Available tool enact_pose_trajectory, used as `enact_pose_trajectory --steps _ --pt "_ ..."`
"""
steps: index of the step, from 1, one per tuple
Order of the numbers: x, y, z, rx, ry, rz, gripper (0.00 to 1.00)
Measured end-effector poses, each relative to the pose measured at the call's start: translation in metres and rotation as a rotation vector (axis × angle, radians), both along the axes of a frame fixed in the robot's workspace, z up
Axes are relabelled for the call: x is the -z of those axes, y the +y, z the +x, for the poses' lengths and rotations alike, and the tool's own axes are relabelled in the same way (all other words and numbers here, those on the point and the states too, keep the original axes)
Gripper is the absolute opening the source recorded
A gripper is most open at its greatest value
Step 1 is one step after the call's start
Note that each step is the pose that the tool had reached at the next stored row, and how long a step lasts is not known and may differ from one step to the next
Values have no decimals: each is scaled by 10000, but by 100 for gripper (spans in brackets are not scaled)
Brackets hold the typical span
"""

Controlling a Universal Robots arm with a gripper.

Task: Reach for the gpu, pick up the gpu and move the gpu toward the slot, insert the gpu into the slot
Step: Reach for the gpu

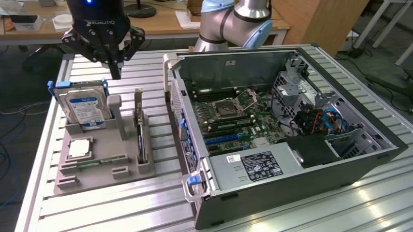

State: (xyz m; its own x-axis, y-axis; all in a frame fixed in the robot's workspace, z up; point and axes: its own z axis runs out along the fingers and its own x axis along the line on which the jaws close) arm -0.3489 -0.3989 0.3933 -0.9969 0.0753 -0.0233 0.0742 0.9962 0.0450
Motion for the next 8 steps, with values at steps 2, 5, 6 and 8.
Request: enact_pose_trajectory --steps 2,5,6,8 --pt "1 0 -33 1 -1 1 10" --pt "0 0 -35 0 0 0 10" --pt "0 0 -35 0 -1 1 10" --pt "0 0 -35 0 0 0 10"
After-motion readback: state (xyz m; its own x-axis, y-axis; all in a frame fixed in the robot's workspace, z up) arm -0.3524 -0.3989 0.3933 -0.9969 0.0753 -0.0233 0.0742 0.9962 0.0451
